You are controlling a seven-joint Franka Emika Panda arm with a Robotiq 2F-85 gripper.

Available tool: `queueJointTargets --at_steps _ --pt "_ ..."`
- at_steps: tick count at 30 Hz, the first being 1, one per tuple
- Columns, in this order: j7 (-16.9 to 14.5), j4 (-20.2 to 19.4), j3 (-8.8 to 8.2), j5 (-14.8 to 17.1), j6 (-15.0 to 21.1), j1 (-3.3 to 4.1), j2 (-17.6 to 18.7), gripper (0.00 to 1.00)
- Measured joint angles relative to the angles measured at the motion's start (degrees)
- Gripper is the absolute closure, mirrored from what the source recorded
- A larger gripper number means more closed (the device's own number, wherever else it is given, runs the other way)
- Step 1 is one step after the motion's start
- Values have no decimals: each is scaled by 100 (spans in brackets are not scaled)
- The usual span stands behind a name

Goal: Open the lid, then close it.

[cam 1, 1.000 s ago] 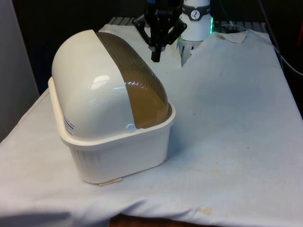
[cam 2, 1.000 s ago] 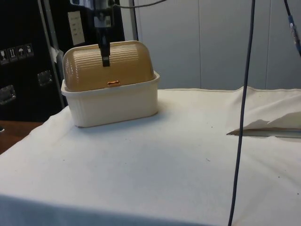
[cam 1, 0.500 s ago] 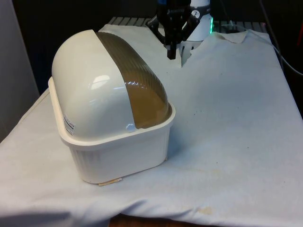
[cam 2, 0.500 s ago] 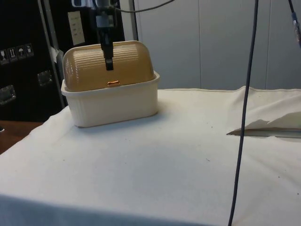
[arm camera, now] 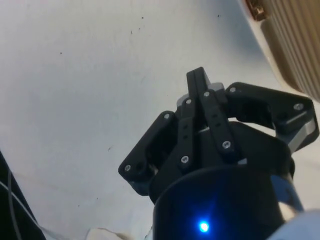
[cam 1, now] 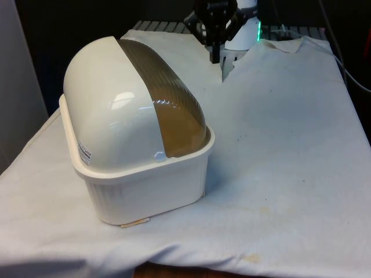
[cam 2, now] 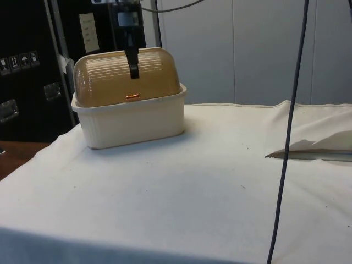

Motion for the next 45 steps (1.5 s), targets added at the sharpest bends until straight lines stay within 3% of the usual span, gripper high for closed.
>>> queueJointTargets --at_steps 18,45 --pt "613 -40 -6 17 -132 0 -74 100" --pt "1507 -504 29 17 -86 46 -395 100"
